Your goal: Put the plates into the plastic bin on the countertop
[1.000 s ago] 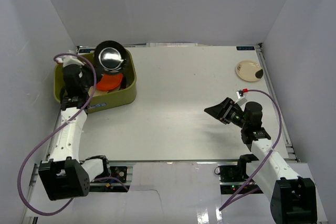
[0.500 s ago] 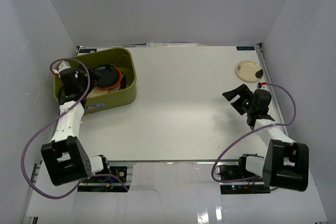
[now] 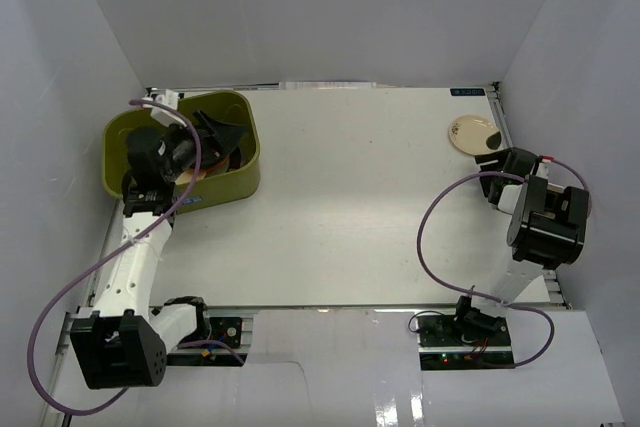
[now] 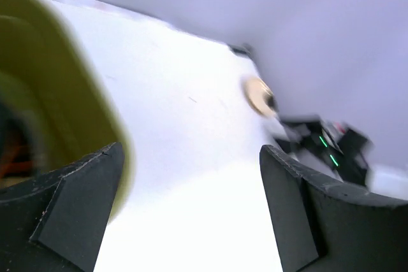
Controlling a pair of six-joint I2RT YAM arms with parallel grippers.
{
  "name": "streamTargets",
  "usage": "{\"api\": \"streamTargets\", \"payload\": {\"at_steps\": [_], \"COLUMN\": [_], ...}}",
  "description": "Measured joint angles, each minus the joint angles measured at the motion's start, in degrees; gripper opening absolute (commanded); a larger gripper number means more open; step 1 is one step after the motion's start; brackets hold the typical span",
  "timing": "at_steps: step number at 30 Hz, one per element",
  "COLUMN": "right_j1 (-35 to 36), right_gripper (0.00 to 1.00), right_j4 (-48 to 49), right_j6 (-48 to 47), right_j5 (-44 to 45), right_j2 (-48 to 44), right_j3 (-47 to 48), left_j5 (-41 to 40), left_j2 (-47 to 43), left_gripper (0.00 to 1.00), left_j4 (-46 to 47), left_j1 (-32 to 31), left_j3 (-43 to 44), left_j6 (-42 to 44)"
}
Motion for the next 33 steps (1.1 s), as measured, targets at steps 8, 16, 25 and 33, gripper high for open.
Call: {"api": "streamTargets", "payload": {"at_steps": [8,16,25,33], "right_j1": [-1.7,-0.9,4.7,24.7], "right_gripper": [0.33,0.08,0.08,0.08], "right_j4": [7.1,8.1,18.3,15.6], "right_j6": [5.5,7.2,7.1,5.1], "right_j5": [-0.3,-2.3,-13.0,-19.8], "right_j2": [12.7,18.2,-5.7,-34.1], "right_j3": [9.7,14.4,-14.1,-24.6], "left_j5": [22.4,28.3,29.7,23.5], "left_j2": [2.5,4.5,5.7,5.7], "left_gripper": [0.98,0.98,0.98,0.98], "left_j4": [11.5,17.4,18.2,8.7], "left_j1": [-8.8,-8.7,-9.2,-17.7], "left_j3": [-0.1,-1.1,-1.1,-0.7], "left_j6": [-1.6,-5.2,-6.3,1.0]}}
